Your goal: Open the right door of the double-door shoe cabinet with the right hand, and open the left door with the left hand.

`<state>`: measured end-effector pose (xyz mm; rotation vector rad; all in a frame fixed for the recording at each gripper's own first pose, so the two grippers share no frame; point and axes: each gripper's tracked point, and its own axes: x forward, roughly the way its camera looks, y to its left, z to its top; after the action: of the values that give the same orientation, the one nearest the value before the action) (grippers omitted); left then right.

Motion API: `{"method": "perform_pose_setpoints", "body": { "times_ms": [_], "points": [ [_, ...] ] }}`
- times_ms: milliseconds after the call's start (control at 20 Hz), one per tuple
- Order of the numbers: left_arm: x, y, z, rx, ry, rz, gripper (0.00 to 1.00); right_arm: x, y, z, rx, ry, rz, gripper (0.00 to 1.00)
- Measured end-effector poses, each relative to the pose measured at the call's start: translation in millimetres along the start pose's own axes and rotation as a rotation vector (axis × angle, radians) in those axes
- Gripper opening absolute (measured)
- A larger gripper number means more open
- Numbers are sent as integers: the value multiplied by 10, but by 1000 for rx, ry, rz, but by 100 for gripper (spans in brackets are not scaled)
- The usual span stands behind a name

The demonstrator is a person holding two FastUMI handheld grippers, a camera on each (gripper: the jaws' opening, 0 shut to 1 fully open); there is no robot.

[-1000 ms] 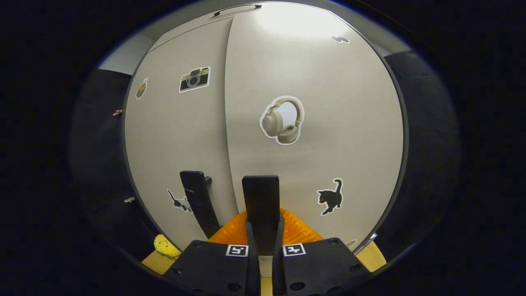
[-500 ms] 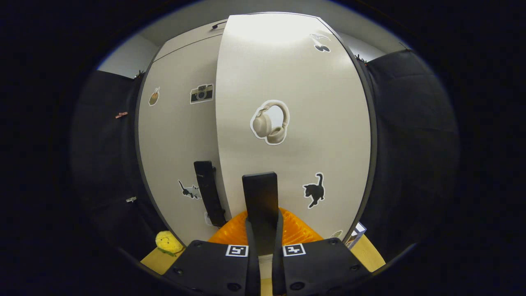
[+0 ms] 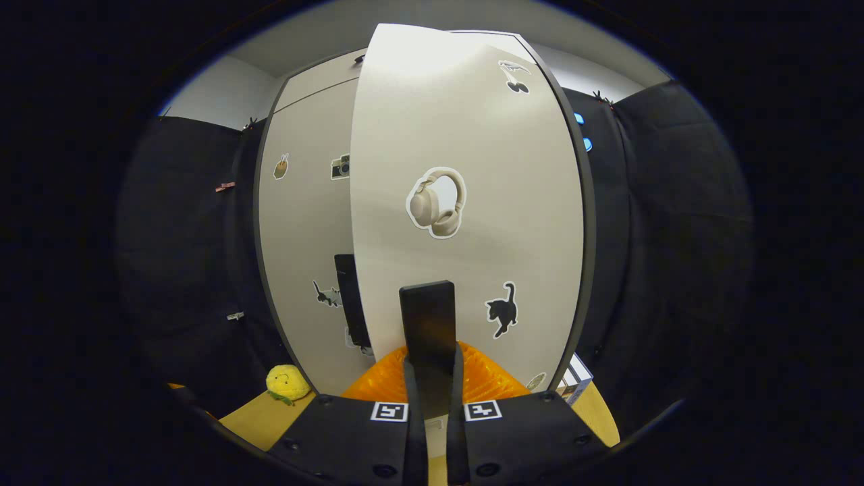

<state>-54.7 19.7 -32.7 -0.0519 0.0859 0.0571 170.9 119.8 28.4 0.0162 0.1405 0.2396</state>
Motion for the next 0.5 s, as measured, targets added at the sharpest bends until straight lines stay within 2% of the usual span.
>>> {"method": "perform_pose_setpoints", "body": {
  "times_ms": [500],
  "points": [
    [-73, -344, -67, 16, 24, 20, 95, -265, -183, 8, 24, 0, 34, 15]
  ]
}}
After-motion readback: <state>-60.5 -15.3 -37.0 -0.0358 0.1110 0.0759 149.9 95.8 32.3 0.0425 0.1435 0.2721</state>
